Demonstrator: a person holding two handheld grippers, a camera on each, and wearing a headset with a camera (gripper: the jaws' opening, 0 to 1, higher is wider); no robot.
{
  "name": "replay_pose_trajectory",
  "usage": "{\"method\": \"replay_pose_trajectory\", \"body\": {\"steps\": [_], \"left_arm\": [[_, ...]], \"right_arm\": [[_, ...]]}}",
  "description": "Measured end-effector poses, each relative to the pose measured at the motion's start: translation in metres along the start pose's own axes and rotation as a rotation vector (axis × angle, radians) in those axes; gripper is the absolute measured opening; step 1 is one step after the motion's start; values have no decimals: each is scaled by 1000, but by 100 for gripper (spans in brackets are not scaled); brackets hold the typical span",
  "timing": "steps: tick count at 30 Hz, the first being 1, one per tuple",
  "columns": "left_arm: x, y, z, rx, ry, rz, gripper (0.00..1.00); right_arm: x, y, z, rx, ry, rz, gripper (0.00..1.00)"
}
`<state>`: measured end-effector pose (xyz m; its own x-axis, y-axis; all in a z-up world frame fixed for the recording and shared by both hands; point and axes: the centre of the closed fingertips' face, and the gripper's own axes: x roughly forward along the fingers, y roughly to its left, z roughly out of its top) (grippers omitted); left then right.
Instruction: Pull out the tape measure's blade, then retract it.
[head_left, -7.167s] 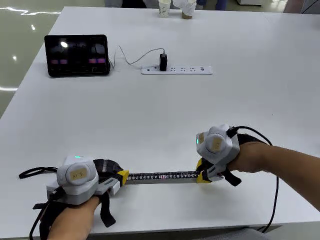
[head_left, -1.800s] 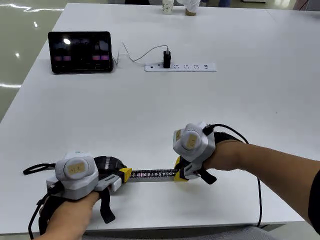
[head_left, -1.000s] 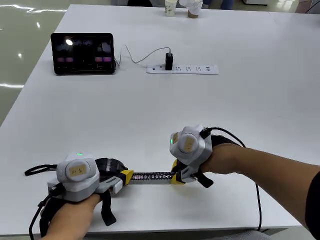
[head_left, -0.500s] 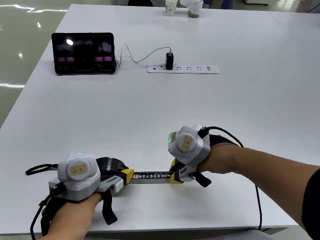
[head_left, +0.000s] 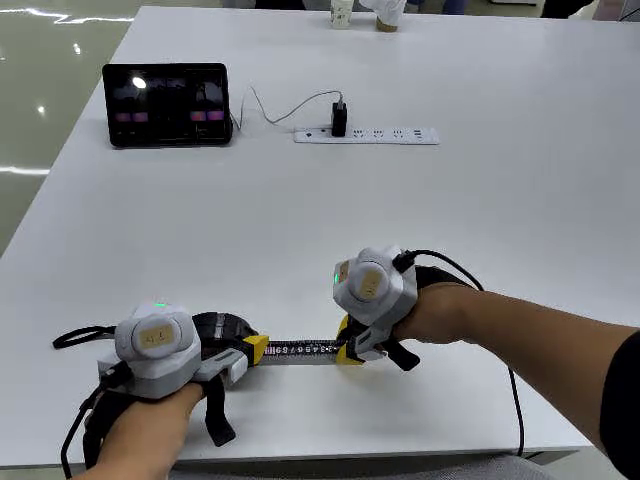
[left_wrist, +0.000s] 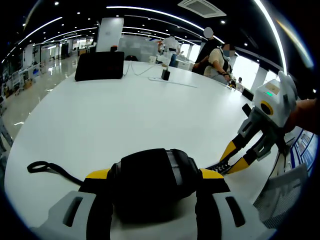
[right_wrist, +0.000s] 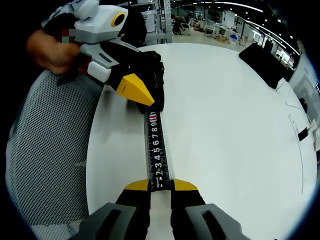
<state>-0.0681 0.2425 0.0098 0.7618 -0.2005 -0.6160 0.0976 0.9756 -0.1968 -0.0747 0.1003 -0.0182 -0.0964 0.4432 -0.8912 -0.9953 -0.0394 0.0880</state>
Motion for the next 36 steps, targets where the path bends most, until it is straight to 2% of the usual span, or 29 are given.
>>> {"method": "replay_pose_trajectory", "body": {"steps": [11, 18, 20, 25, 36], "left_arm": [[-1, 0, 0, 3, -2, 3, 62], [-1, -1, 0, 7, 2, 0, 62], [-2, 0, 0, 4, 2, 0, 62], [-1, 1, 0, 3, 0, 1, 62], [-2, 1, 0, -4, 0, -2, 62]], "right_arm": [[2, 1, 4, -1, 9, 1, 11], [10, 6, 19, -5, -18, 5, 11], [10, 6, 19, -18, 2, 1, 11], [10, 5, 20, -10, -7, -8, 11], [10, 4, 21, -52, -3, -10, 11]]}}
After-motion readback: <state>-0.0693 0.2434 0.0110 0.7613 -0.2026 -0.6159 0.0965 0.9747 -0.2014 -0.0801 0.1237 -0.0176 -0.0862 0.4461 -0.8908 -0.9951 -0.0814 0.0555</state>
